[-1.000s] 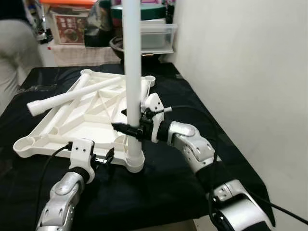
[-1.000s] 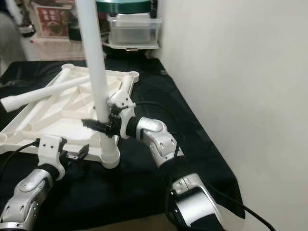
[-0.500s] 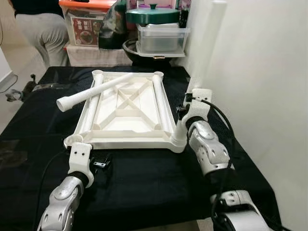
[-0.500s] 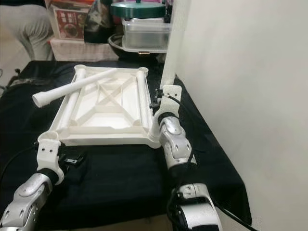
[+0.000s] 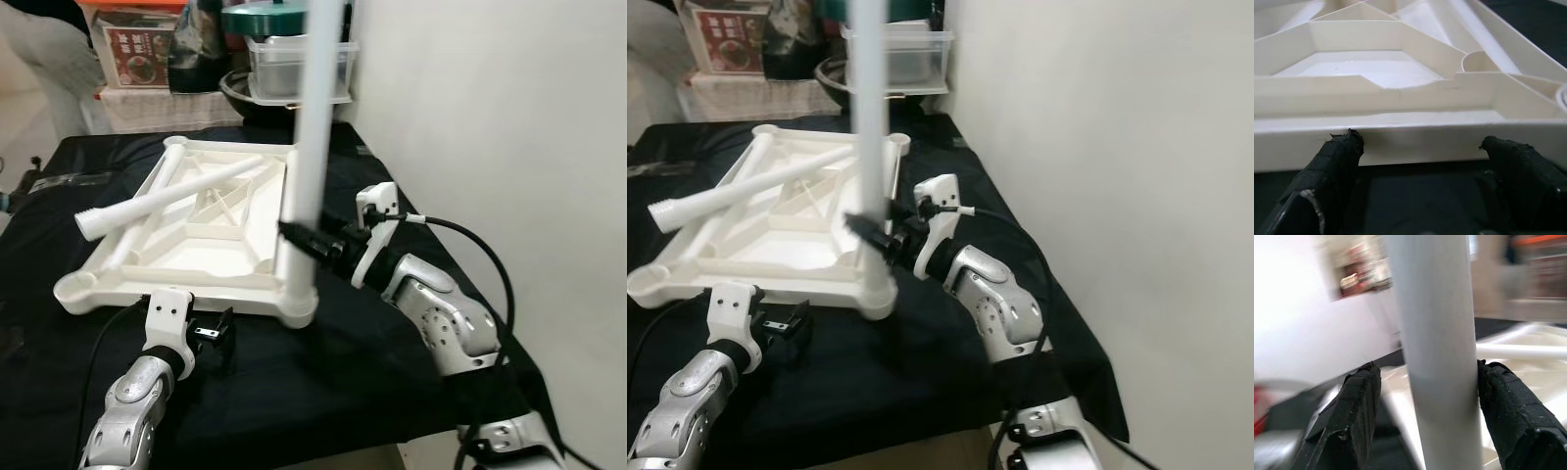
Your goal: Building children table
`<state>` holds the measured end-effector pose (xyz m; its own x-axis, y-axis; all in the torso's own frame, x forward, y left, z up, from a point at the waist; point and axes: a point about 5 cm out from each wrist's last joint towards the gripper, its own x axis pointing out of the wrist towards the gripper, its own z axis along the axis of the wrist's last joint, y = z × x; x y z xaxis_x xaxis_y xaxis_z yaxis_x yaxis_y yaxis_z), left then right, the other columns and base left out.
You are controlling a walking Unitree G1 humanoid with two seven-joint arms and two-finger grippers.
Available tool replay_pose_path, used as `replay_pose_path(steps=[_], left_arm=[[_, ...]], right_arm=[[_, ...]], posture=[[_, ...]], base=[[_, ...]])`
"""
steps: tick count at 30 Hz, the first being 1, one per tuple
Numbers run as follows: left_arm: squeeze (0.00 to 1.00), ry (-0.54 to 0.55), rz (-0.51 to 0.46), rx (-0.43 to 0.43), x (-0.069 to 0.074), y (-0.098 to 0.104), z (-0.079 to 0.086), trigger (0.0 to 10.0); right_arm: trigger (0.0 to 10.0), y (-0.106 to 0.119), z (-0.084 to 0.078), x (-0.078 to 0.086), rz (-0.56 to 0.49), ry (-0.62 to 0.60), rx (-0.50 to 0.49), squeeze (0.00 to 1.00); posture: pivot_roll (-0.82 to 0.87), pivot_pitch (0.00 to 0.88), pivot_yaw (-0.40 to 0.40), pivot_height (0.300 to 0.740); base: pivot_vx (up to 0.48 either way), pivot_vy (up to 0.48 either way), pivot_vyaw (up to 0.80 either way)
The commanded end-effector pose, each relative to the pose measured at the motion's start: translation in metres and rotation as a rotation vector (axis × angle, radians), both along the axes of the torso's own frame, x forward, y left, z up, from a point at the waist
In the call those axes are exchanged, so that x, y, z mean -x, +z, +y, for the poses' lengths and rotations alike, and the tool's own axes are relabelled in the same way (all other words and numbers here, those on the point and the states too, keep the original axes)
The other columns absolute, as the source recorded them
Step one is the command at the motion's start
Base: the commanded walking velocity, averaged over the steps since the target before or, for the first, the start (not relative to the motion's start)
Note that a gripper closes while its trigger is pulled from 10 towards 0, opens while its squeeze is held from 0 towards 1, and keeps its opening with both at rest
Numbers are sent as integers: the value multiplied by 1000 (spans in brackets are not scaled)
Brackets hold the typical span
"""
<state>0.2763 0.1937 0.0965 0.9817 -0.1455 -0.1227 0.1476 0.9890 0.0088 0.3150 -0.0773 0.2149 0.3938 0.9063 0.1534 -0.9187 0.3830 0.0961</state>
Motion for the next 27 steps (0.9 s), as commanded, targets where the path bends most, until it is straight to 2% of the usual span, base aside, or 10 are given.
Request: replay_pose_path(steps=[1,6,8,17,18,19,24,25,26,27], left_arm=[[0,-5,14,-7,0,-3,-1,10000],[0,0,12,-5,0,-3,-2,10000],[0,11,11,-5,2,-3,1,10000],[0,8,23,-7,2,-6,1,10000],[0,6,23,-6,2,-6,0,10000],[0,3,22,-5,1,-6,-1,10000],[0,0,22,-5,0,-6,-2,10000],[0,-1,23,-5,0,-6,-2,10000],[0,-1,23,-5,0,-6,-2,10000],[0,-1,26,-6,1,-7,-2,10000]], right_arm=[[10000,0,22,15,-49,226,39,0],[10000,-14,37,8,-42,220,93,0],[10000,-23,49,-2,-53,133,152,0],[10000,-14,51,-12,-77,24,153,0],[7020,-11,51,-13,-77,19,135,0],[0,-8,50,-14,-76,9,113,0],[0,-4,48,-24,-55,-103,94,0],[0,-2,45,-32,-16,-215,68,0],[0,-2,45,-32,-16,-215,68,0],[0,-5,38,-42,44,-381,57,0]], posture=[[49,0,-77,740],[63,0,-88,740],[74,0,-96,740],[63,0,-84,740],[61,0,-83,740],[61,0,-83,740],[57,0,-81,740],[53,0,-80,740],[53,0,-80,740],[53,0,-80,740]], base=[[0,0,0],[0,0,0],[0,0,0],[0,0,0],[0,0,0],[0,0,0],[0,0,0],[0,0,0],[0,0,0],[0,0,0]])
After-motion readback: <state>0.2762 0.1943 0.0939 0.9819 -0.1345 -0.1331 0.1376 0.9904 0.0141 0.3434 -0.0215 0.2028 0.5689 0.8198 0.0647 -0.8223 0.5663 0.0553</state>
